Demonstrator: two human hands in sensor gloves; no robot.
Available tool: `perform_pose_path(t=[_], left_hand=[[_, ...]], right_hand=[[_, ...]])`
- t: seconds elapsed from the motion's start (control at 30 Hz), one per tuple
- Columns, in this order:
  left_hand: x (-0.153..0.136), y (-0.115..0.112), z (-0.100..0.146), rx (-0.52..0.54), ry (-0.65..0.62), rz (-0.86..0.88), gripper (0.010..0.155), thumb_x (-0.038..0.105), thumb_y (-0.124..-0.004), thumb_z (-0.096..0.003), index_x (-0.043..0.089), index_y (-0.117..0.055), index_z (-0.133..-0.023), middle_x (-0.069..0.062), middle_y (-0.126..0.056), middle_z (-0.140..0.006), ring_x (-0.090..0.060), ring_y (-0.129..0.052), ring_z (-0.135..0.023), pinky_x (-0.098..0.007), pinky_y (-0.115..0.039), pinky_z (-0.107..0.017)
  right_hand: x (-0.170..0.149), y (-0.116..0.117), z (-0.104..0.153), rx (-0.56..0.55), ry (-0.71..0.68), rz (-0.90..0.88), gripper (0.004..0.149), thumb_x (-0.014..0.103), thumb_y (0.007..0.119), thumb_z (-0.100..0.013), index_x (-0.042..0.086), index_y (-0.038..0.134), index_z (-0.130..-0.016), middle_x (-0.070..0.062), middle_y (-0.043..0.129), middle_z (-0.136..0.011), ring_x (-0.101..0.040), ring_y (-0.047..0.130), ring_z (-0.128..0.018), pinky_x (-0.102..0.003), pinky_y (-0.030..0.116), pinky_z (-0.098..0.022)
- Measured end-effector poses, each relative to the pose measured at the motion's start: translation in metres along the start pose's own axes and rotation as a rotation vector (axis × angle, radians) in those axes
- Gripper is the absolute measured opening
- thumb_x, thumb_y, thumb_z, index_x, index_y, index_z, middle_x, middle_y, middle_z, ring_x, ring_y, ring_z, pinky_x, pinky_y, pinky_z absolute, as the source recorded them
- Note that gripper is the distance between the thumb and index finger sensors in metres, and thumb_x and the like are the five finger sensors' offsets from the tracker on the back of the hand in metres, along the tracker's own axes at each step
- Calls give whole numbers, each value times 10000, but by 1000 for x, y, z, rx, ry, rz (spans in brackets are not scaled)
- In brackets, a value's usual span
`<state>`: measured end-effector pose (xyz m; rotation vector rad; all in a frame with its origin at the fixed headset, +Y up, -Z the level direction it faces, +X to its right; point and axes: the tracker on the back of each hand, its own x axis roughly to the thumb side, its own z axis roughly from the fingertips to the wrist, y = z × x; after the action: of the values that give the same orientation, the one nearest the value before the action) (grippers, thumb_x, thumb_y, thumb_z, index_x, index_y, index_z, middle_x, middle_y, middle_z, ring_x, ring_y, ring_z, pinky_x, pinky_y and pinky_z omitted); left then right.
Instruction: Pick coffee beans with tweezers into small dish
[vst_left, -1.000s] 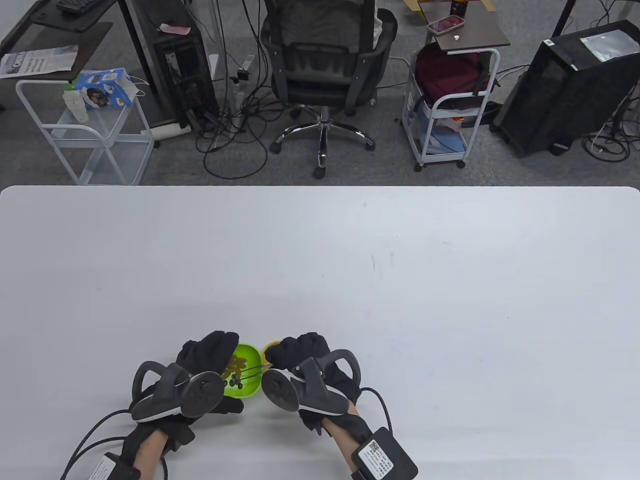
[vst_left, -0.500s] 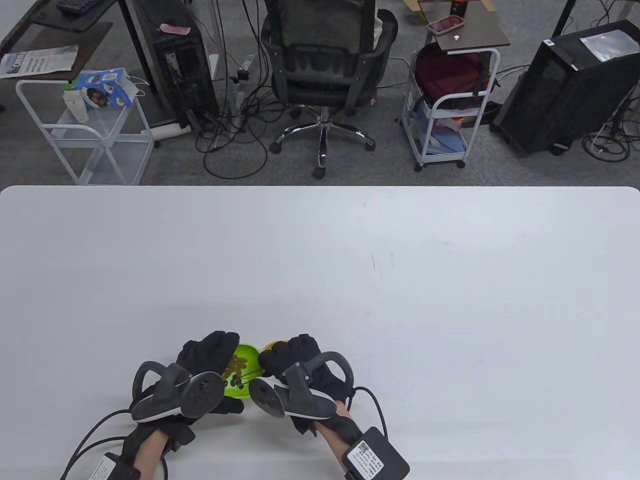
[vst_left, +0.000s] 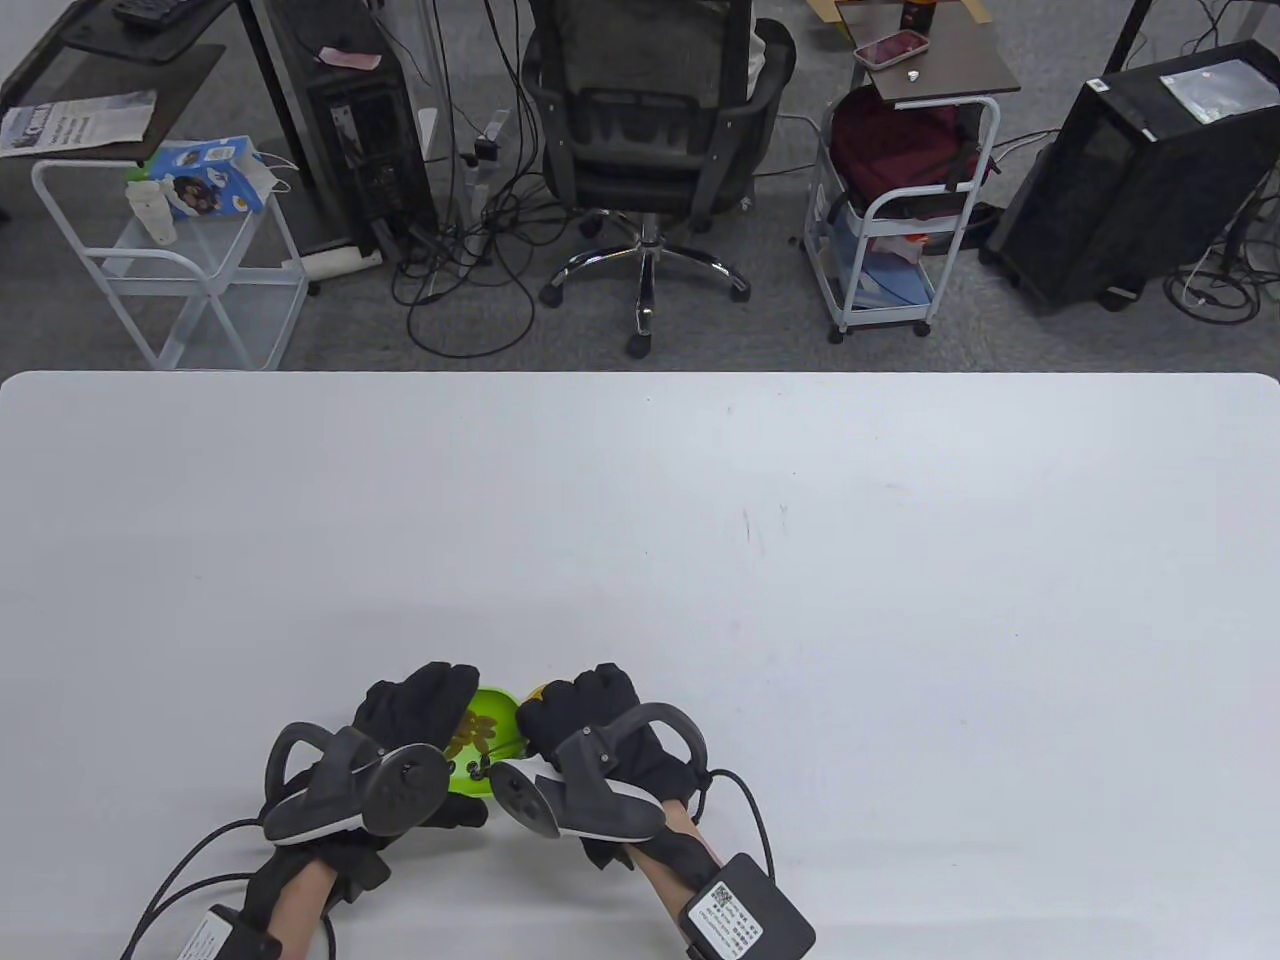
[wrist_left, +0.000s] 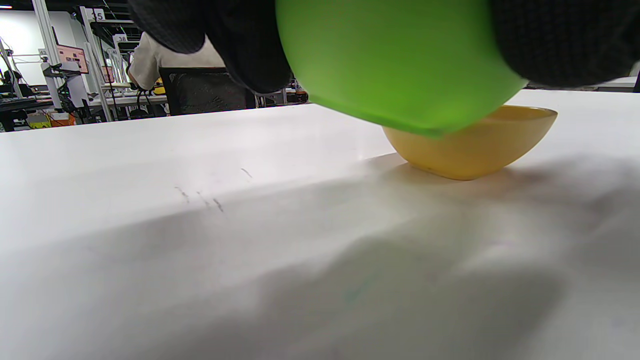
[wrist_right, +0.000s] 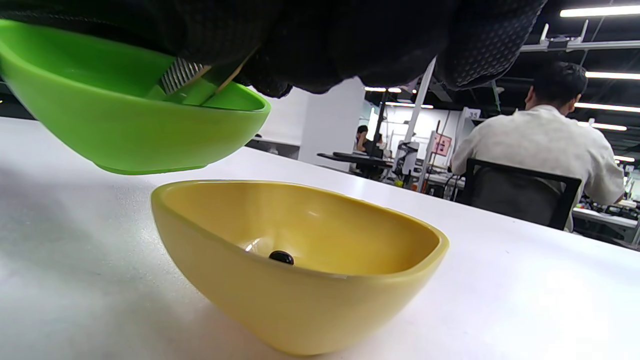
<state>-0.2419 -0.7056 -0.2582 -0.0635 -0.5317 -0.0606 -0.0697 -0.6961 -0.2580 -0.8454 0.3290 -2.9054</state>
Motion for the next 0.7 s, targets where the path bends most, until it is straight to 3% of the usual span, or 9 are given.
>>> perform_pose_path(t=[0.7], left_hand=[[0, 0, 0, -1, 1, 1, 1162, 698, -782, -311, 18, -446, -1191, -269, -596, -1207, -408, -835, -1017, -639, -657, -759]], right_hand=[[-17, -9, 1, -35, 65, -109, 436, 373, 677, -421, 247, 748, -832, 40, 862, -657, -194, 896, -498, -572, 698, -708]])
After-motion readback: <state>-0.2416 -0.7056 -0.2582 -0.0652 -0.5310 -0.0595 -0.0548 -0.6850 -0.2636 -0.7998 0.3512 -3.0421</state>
